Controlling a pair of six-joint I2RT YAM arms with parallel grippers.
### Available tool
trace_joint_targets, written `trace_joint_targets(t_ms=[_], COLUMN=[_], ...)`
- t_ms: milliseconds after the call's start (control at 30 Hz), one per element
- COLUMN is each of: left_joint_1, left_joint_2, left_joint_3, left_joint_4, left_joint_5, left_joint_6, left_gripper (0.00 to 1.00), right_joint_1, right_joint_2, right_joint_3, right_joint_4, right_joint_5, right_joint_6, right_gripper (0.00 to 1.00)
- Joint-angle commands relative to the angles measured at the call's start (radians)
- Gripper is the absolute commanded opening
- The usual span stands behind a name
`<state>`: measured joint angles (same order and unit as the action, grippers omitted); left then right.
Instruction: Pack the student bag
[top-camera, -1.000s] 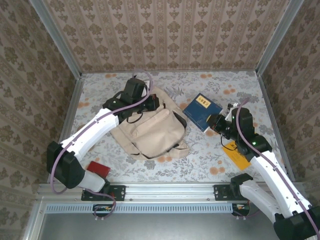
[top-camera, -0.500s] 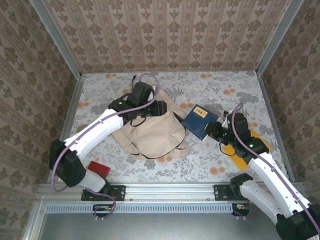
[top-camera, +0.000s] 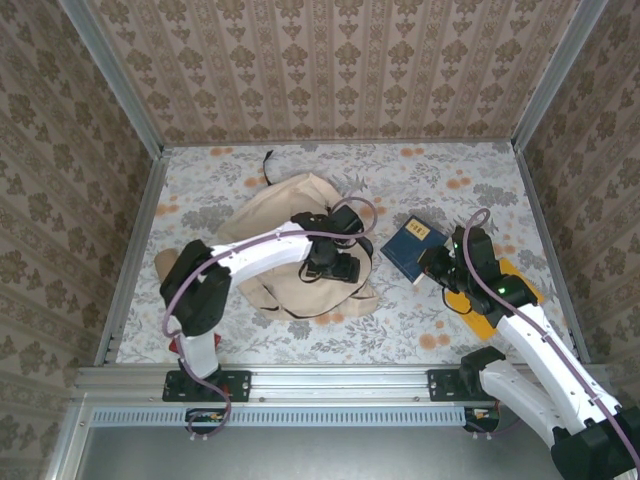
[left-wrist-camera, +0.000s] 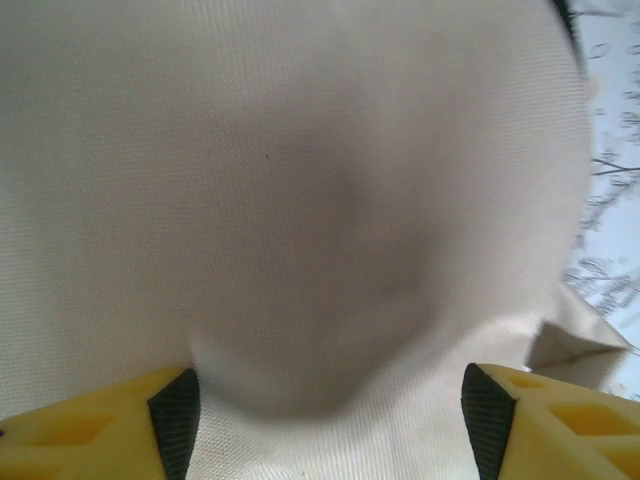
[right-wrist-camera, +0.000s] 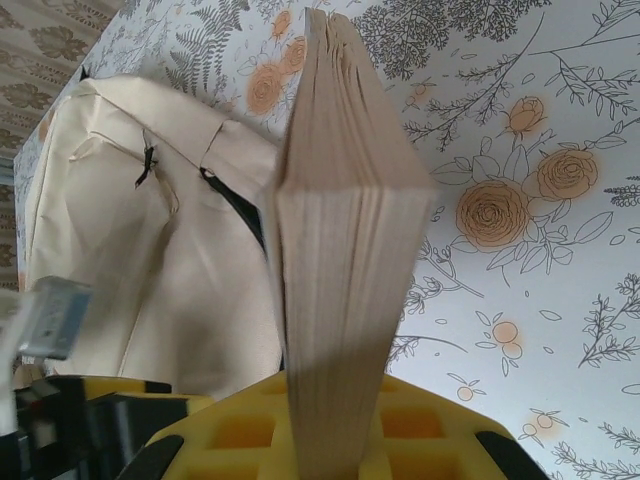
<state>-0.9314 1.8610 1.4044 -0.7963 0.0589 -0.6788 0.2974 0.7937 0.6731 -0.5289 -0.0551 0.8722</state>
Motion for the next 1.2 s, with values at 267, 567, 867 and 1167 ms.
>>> trace_joint_targets(t_ms=[267,567,867,1167], left_joint_1=[0.006,0.125,0.294,0.319], left_joint_2=[-0.007,-0.153,-0.350,-0.451], left_joint_3=[0.070,-0.014,-0.037,-0.026], left_joint_4=[-0.070,0.043,0.205,0.415], left_joint_5=[-0.096,0.080,0.246,0.237], left_joint_6=[0.015,0.048,0.075,0.074], left_gripper=[0.24,0.00,0.00,0.00], right_joint_1=[-0.003,-0.005,-0.004,0.062], right_joint_2=[-0.018,-0.031,-0.099,-0.024], right_joint_3=[-0.001,0.002,-0.008,-0.095], right_joint_4=[0.009,-0.003,0.098,0.393], right_joint_5=[0.022,0.029,-0.110,-0.314], right_joint_6=[0.020,0.019,-0.016,0.101], right_gripper=[0.03,0.03,0.03,0.02])
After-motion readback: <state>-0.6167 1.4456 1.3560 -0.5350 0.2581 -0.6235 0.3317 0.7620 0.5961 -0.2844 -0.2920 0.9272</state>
